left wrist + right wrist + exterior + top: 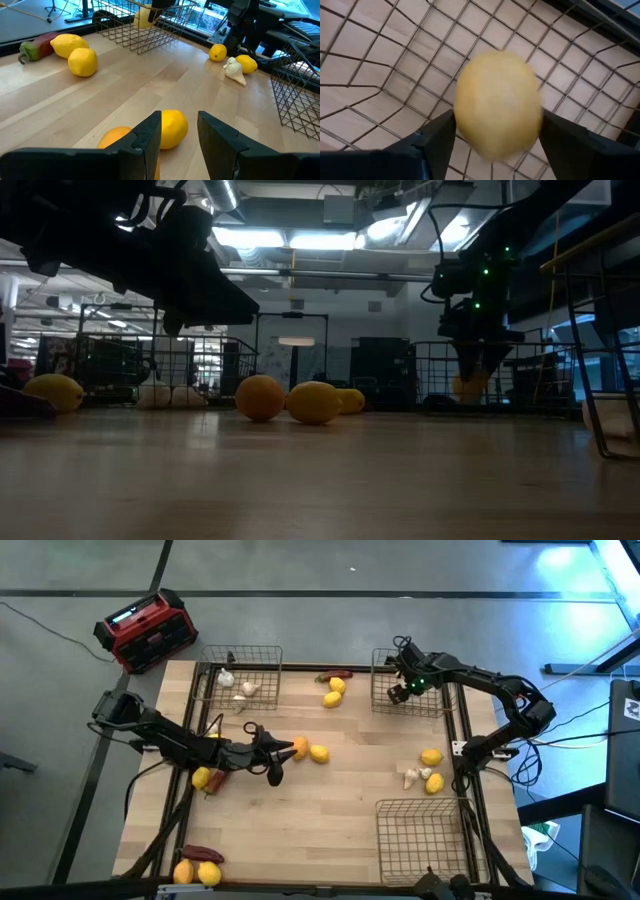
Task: Sort produce into baskets
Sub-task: Put the yellow lemon into the top right wire basket
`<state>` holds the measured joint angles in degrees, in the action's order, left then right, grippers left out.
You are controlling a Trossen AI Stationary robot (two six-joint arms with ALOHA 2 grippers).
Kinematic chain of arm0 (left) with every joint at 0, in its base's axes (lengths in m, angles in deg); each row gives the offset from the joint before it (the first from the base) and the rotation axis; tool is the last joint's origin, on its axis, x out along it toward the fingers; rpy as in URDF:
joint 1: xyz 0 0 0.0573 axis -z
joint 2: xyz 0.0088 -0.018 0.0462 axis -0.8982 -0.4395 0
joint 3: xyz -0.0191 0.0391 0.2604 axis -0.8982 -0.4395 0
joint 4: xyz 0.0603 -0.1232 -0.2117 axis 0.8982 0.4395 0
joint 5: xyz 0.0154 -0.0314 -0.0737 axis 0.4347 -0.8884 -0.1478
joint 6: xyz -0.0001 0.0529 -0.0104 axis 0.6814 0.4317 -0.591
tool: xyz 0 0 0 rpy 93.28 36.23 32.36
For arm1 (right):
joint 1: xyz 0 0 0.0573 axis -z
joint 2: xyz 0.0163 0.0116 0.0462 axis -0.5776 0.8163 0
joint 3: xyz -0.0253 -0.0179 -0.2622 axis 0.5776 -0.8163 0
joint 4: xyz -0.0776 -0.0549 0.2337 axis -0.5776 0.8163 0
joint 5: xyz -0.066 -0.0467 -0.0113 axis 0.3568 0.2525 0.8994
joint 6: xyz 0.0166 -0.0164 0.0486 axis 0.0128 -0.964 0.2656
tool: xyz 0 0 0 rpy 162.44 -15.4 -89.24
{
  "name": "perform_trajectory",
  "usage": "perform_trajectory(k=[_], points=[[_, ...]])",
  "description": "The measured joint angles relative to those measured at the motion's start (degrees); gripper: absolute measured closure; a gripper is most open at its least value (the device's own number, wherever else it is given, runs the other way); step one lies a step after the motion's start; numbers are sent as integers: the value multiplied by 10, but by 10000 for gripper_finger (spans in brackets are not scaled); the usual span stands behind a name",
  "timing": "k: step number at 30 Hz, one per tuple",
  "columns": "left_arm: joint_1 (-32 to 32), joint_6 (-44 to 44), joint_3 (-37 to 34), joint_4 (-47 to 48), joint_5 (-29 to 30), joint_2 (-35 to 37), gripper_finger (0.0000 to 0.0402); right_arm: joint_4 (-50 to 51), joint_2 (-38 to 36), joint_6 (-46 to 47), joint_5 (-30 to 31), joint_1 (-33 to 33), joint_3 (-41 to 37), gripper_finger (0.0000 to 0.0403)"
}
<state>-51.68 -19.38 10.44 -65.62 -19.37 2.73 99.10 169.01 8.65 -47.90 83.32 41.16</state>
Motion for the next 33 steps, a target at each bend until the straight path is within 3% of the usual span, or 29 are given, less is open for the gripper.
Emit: perform_trajectory(k=[10,18,24,33], points=[[0,0,0,0,0,0,279,9,0,-9,17,0,8,121],[0,0,0,0,0,0,279,62,-1,-11,3,-21,127,120],[0,0,0,0,0,0,279,25,-2,-25,3,-115,194,120],[0,0,0,0,0,0,279,-89,4,-87,4,-284,199,120]])
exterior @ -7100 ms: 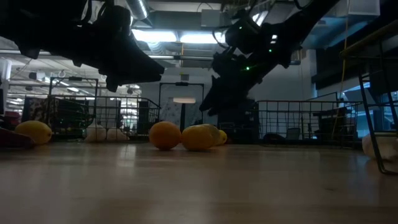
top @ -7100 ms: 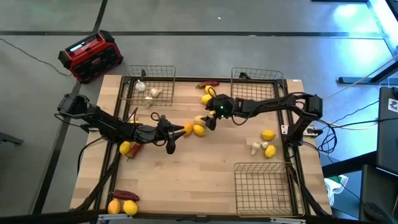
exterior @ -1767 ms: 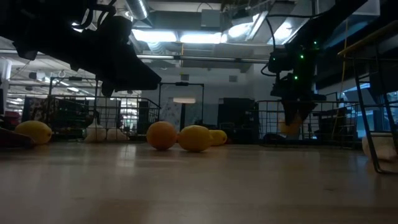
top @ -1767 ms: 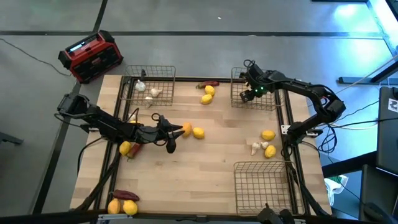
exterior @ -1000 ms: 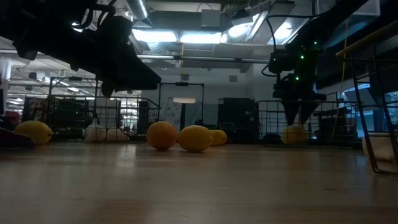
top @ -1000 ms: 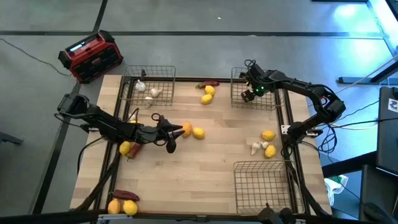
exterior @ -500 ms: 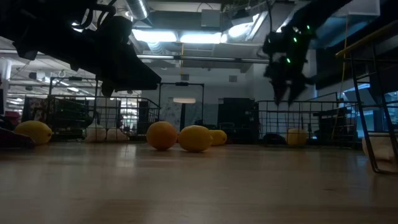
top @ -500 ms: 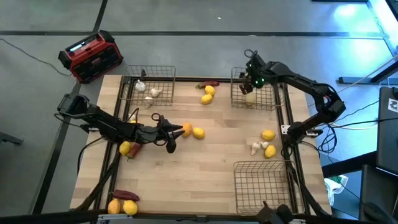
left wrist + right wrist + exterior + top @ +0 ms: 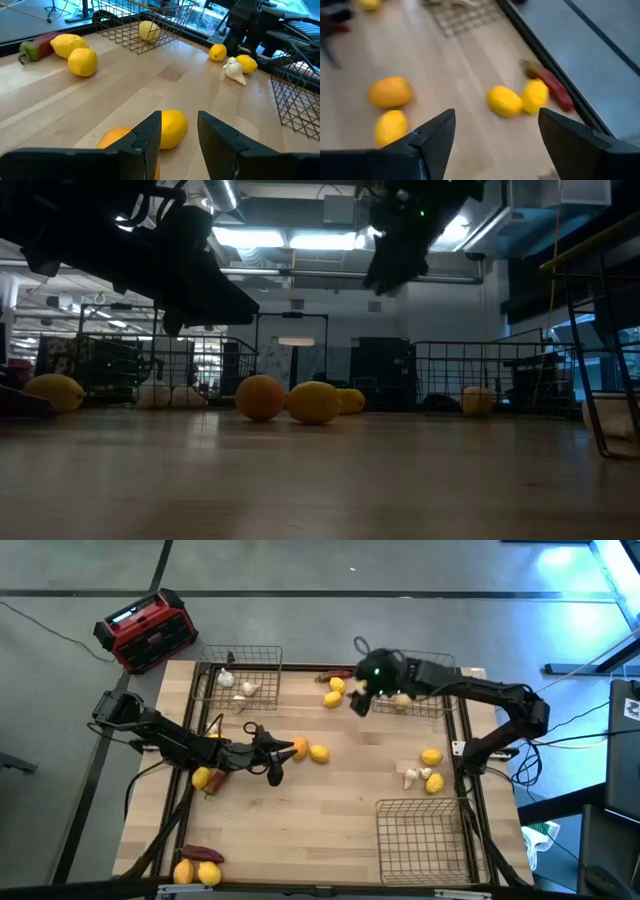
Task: Sort produce into baskets
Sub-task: Put the yellow lemon into the top right wire basket
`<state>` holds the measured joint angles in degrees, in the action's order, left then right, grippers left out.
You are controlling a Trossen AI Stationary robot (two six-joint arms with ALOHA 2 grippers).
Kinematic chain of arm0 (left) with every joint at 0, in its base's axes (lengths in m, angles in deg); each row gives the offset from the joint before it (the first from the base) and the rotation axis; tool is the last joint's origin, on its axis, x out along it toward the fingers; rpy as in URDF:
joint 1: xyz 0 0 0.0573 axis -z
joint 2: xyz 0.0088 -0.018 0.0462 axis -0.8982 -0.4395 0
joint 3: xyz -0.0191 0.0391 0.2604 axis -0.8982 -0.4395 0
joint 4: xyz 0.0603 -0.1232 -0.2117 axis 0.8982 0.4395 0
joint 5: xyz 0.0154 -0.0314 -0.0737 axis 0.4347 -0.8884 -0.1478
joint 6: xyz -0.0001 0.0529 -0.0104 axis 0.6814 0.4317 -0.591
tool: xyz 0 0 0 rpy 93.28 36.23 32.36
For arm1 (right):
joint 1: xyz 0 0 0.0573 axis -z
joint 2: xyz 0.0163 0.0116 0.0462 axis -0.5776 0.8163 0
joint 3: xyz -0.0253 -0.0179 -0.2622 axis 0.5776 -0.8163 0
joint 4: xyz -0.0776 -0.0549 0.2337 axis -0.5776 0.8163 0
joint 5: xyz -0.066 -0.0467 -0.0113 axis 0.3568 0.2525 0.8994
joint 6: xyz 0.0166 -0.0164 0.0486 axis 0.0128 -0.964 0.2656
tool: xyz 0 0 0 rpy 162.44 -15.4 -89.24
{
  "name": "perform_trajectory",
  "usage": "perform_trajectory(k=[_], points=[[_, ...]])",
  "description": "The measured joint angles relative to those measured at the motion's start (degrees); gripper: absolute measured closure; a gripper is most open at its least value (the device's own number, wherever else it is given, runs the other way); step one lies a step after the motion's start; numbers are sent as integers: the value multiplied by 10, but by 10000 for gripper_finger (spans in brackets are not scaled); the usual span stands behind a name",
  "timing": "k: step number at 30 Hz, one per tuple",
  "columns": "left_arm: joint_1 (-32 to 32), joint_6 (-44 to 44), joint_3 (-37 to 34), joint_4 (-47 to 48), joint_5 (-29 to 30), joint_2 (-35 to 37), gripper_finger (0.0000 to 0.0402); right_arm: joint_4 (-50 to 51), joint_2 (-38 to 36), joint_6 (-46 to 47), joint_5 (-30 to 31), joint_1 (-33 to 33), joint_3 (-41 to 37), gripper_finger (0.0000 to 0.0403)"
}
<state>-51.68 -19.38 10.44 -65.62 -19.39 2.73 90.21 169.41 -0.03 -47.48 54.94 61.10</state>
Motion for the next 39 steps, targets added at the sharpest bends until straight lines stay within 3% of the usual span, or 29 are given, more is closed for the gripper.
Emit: perform_trajectory(k=[10,24,39], points=[[0,0,0,0,0,0,279,-61,13,-5,18,-87,0,120],[0,0,0,0,0,0,279,-108,146,-8,-17,-162,0,120],[1,0,0,0,0,0,279,-145,260,-4,-3,-186,0,120]])
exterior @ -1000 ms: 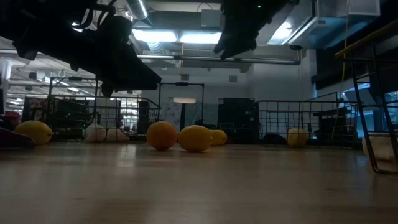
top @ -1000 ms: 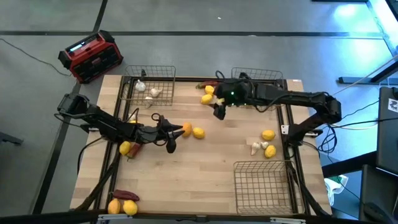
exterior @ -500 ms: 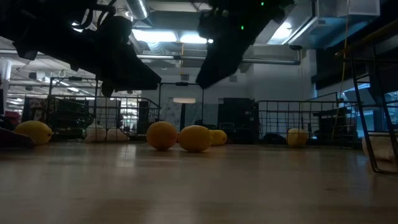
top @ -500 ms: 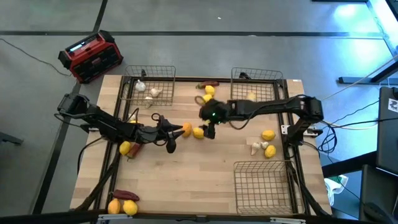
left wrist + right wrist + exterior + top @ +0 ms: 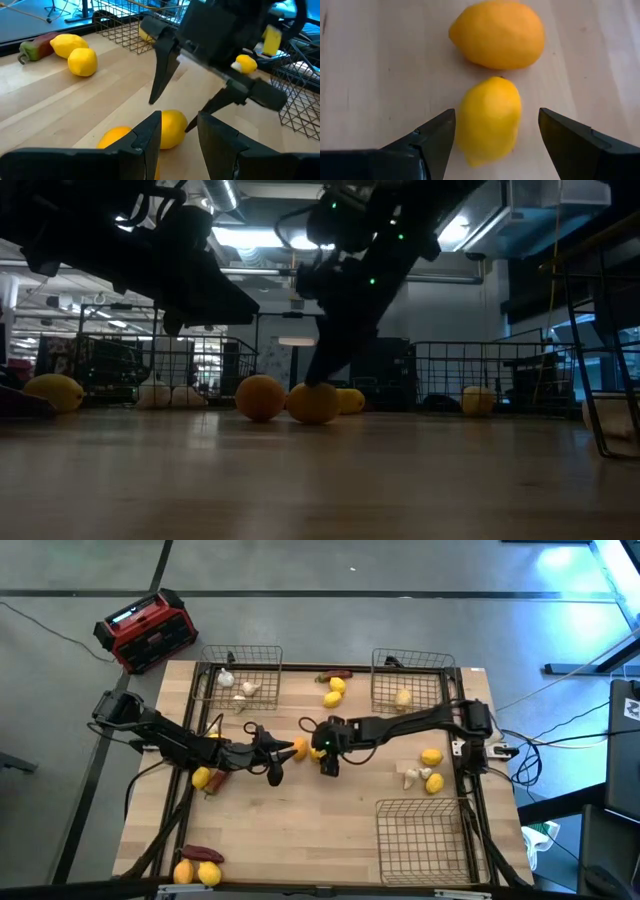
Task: Sort produce into baskets
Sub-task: Put the yellow lemon into the top right wire basket
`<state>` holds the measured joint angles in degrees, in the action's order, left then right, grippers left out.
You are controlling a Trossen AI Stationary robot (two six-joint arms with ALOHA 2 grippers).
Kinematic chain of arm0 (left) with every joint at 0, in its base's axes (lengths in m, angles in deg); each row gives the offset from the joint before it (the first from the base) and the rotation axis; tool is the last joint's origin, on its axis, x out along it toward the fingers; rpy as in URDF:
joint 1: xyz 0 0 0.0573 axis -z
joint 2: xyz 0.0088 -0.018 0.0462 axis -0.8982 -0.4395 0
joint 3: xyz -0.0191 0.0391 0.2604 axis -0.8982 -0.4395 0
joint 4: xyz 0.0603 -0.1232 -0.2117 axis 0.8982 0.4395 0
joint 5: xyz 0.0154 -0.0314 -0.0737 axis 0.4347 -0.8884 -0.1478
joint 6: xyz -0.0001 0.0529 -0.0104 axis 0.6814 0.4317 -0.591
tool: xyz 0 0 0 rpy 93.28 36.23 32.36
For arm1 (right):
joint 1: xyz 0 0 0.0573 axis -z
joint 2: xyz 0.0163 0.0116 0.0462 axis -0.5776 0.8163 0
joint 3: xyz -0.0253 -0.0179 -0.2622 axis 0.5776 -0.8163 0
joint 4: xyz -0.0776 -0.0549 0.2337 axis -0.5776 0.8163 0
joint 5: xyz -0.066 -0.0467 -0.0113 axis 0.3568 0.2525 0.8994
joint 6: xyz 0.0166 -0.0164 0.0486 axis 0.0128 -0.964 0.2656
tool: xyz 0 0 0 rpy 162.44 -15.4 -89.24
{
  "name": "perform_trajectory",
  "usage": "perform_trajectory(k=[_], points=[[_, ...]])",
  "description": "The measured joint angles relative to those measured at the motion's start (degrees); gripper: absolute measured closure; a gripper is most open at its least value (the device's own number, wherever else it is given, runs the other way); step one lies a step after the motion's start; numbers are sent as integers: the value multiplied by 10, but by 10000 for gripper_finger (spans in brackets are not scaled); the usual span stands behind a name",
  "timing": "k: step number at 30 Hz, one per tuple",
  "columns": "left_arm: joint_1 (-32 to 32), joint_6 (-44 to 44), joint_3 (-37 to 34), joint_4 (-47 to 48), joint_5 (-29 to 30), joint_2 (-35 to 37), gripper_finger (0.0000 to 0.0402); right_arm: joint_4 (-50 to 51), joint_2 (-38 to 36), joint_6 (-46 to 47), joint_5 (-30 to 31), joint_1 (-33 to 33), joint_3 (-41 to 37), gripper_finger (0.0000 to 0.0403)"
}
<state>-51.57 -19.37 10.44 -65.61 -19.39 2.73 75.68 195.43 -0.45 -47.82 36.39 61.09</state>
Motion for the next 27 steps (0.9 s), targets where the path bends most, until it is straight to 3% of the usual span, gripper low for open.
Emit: perform_trajectory(k=[15,23,27], points=[[0,-1,0,0,0,0,279,-18,53,7,-28,0,0,122],[0,-1,0,0,0,0,279,-22,52,-2,-29,0,0,188],[0,-3,0,-1,0,0,279,-10,44,-4,-40,0,0,200]])
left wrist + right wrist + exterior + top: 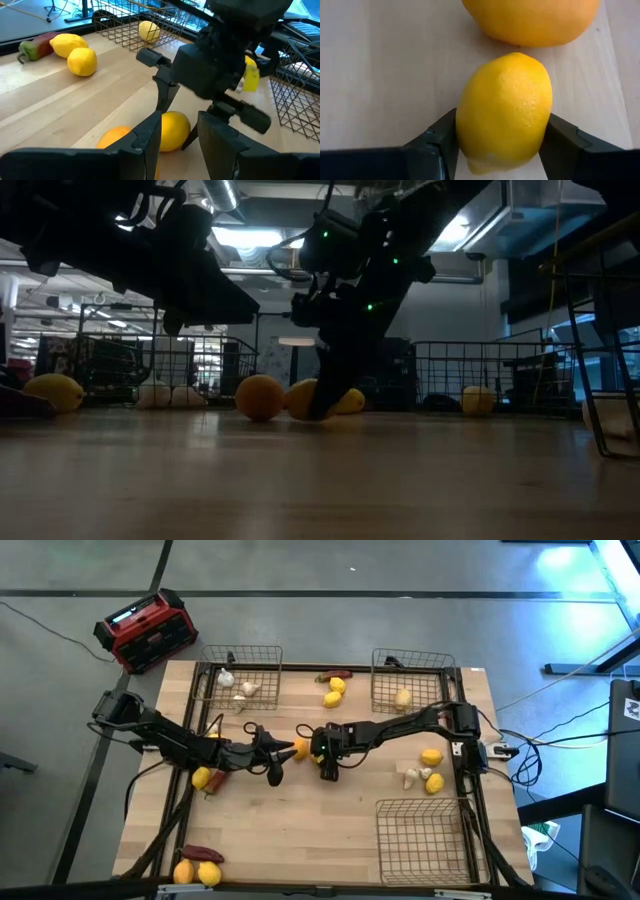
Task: Sort produce into baskets
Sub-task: Put the yellow lemon into the top right wire basket
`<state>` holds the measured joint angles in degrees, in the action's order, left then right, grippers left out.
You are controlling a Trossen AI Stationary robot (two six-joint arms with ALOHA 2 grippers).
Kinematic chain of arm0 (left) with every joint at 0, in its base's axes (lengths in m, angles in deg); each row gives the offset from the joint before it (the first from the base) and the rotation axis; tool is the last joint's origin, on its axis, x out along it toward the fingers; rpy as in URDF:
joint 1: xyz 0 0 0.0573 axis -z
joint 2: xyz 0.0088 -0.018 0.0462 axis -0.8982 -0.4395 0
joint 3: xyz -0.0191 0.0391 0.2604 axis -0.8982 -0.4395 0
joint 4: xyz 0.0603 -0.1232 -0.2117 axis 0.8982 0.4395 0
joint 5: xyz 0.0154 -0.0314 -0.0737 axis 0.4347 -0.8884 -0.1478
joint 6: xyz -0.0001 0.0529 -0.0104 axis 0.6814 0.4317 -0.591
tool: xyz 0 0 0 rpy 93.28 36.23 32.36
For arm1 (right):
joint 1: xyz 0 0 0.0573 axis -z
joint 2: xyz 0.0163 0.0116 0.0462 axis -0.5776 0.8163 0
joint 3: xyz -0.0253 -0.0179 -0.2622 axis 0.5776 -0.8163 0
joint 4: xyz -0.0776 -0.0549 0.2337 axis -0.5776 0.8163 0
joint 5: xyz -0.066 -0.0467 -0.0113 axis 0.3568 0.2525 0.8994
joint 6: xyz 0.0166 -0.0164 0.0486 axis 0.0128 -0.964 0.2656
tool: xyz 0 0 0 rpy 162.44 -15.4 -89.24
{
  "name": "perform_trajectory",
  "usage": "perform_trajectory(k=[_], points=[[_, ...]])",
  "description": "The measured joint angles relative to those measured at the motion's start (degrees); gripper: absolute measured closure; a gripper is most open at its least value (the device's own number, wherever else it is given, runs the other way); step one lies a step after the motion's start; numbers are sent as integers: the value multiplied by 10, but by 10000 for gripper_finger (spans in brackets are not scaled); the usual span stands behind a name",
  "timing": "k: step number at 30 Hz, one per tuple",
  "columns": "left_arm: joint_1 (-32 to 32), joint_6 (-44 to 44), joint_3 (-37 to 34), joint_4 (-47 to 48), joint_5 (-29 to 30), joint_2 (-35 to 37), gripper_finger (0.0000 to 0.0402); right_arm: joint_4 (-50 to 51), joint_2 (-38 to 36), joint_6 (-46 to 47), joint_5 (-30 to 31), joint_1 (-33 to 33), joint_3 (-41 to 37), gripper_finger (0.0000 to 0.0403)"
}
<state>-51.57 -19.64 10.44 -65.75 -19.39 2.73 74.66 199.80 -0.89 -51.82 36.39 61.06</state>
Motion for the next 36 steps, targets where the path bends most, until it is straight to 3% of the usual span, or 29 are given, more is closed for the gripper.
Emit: perform_trajectory(k=[11,25,36], points=[[0,-1,0,-1,0,0,279,52,-103,-19,19,0,0,191],[0,0,0,2,0,0,279,165,-261,-47,167,0,0,189],[0,0,0,2,0,0,279,259,-357,-31,238,6,0,189]])
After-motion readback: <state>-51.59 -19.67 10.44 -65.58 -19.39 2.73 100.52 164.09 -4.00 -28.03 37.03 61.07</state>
